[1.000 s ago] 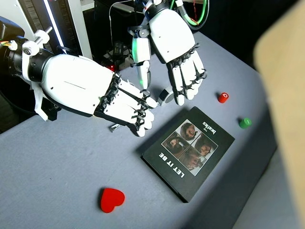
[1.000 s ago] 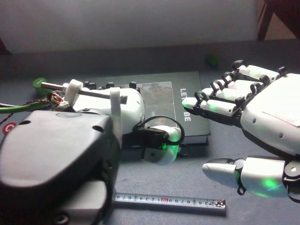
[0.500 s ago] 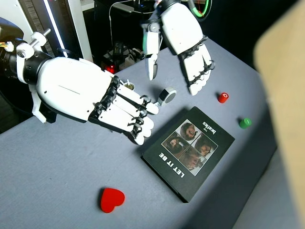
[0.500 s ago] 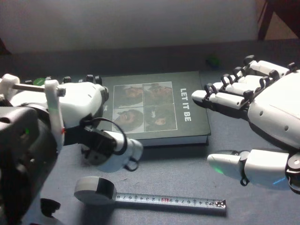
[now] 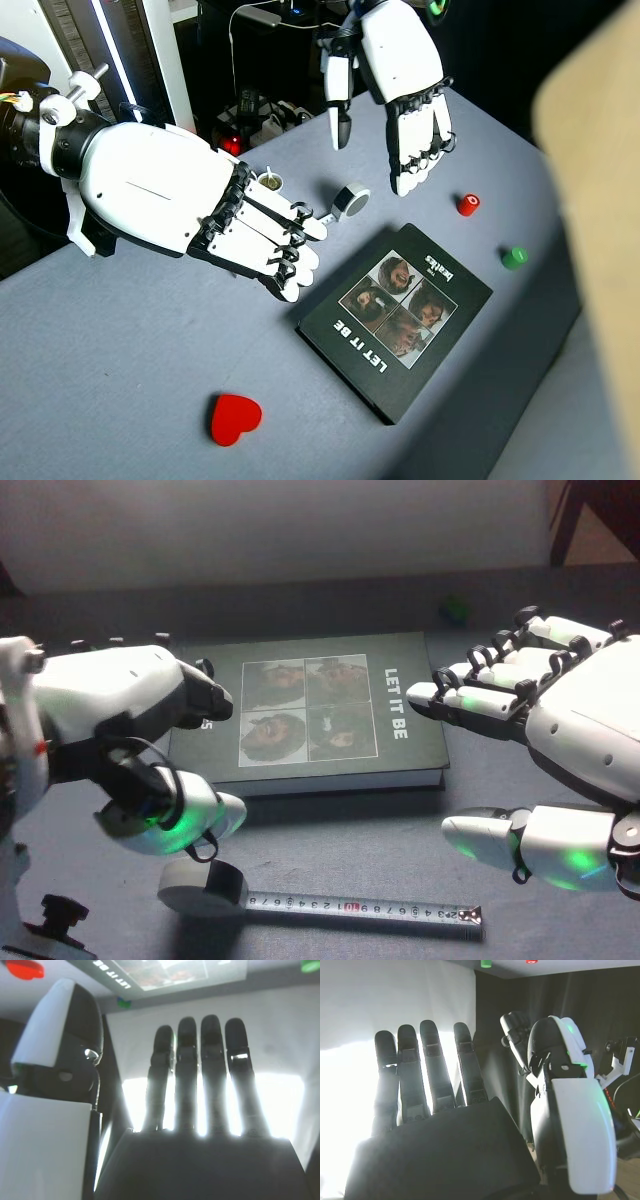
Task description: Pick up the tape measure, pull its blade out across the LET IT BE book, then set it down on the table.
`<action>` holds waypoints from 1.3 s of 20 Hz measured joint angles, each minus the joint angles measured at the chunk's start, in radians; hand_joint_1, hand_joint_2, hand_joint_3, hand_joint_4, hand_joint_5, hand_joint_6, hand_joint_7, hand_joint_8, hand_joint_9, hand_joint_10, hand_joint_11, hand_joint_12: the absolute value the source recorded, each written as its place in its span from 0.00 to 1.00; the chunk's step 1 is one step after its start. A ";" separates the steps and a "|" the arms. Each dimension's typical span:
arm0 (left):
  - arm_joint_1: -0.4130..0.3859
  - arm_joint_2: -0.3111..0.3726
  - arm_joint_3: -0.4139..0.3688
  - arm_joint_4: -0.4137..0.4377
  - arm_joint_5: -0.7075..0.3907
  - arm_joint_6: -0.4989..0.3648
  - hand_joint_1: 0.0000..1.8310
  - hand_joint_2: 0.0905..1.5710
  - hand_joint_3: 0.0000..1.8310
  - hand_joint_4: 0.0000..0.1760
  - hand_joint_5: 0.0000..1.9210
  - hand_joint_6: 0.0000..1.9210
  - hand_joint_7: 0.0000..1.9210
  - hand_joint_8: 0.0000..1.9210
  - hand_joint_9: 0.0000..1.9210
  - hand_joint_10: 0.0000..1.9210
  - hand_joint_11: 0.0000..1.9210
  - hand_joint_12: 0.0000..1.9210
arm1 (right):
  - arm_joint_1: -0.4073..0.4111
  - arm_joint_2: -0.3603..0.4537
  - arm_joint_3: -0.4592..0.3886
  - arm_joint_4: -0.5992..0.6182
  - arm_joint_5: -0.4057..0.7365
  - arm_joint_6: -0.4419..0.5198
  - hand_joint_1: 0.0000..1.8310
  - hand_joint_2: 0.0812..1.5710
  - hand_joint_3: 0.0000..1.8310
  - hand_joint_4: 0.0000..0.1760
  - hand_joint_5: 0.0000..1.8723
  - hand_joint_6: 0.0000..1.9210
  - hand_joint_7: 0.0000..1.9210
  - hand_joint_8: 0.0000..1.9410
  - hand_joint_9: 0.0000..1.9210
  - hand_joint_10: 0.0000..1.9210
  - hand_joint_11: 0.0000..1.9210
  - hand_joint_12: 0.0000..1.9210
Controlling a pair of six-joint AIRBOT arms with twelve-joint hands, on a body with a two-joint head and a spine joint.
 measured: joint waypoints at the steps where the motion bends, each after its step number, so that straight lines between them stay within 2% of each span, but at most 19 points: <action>1: 0.020 0.024 0.000 0.003 0.039 -0.080 0.50 0.69 0.00 0.00 0.24 0.01 0.26 0.00 0.25 0.01 0.08 0.41 | 0.000 0.000 0.000 0.000 -0.002 0.000 0.06 0.76 0.00 0.53 0.10 0.00 0.14 0.00 0.13 0.00 0.00 0.44; 3: 0.093 0.056 0.000 0.081 0.114 -0.271 0.50 0.69 0.00 0.00 0.25 0.00 0.27 0.00 0.26 0.00 0.09 0.41 | 0.000 0.000 0.000 0.000 -0.006 0.000 0.06 0.76 0.00 0.53 0.11 0.00 0.14 0.00 0.13 0.00 0.00 0.44; 6: 0.170 0.076 0.014 0.201 0.214 -0.377 0.51 0.70 0.00 0.00 0.27 0.01 0.29 0.01 0.27 0.00 0.10 0.41 | 0.000 0.000 0.000 -0.001 -0.010 -0.003 0.07 0.76 0.00 0.53 0.12 0.00 0.17 0.01 0.14 0.00 0.00 0.46; 7: 0.223 0.085 0.022 0.306 0.259 -0.479 0.52 0.70 0.00 0.00 0.27 0.01 0.30 0.01 0.27 0.00 0.10 0.41 | 0.000 0.000 0.000 0.002 -0.013 -0.004 0.07 0.76 0.00 0.53 0.12 0.00 0.17 0.01 0.14 0.00 0.00 0.47; 9: 0.300 0.085 0.040 0.447 0.301 -0.671 0.53 0.69 0.00 0.00 0.28 0.01 0.31 0.01 0.27 0.00 0.10 0.41 | -0.004 0.000 0.000 0.002 -0.013 -0.007 0.07 0.76 0.00 0.53 0.12 0.00 0.17 0.01 0.14 0.00 0.00 0.47; 10: 0.354 0.085 0.049 0.552 0.312 -0.814 0.54 0.69 0.00 0.00 0.29 0.01 0.31 0.01 0.27 0.00 0.11 0.41 | -0.004 0.000 0.000 0.002 -0.016 -0.006 0.07 0.76 0.00 0.53 0.12 0.00 0.17 0.00 0.14 0.00 0.00 0.48; 11: 0.411 0.085 0.056 0.665 0.319 -0.953 0.54 0.69 0.00 0.00 0.29 0.01 0.31 0.00 0.28 0.00 0.11 0.41 | -0.004 0.000 0.000 0.002 -0.015 -0.007 0.07 0.76 0.00 0.53 0.12 0.00 0.17 0.00 0.15 0.00 0.00 0.49; 12: 0.452 0.085 0.061 0.738 0.314 -1.049 0.55 0.69 0.00 0.00 0.29 0.01 0.31 0.00 0.28 0.00 0.11 0.41 | -0.004 0.000 0.000 0.001 -0.016 -0.007 0.07 0.76 0.00 0.52 0.12 0.00 0.17 0.00 0.15 0.00 0.00 0.49; 15: 0.550 0.083 0.077 0.844 0.279 -1.229 0.55 0.69 0.00 0.00 0.29 0.00 0.31 0.00 0.28 0.00 0.12 0.41 | -0.004 0.000 0.000 0.001 -0.016 -0.007 0.07 0.76 0.00 0.53 0.11 0.00 0.17 0.00 0.13 0.00 0.00 0.45; 18: 0.684 0.042 0.086 0.971 0.148 -1.475 0.55 0.69 0.00 0.00 0.29 0.00 0.32 0.00 0.29 0.00 0.12 0.41 | -0.004 0.000 0.000 0.000 -0.017 -0.007 0.08 0.76 0.00 0.53 0.12 0.00 0.17 0.00 0.14 0.00 0.00 0.48; 26: 0.839 -0.044 0.134 1.137 0.004 -1.655 0.56 0.68 0.00 0.00 0.29 0.00 0.32 0.00 0.28 0.00 0.12 0.40 | -0.004 0.000 0.000 0.000 -0.022 -0.007 0.08 0.77 0.00 0.53 0.13 0.00 0.18 0.00 0.15 0.00 0.00 0.48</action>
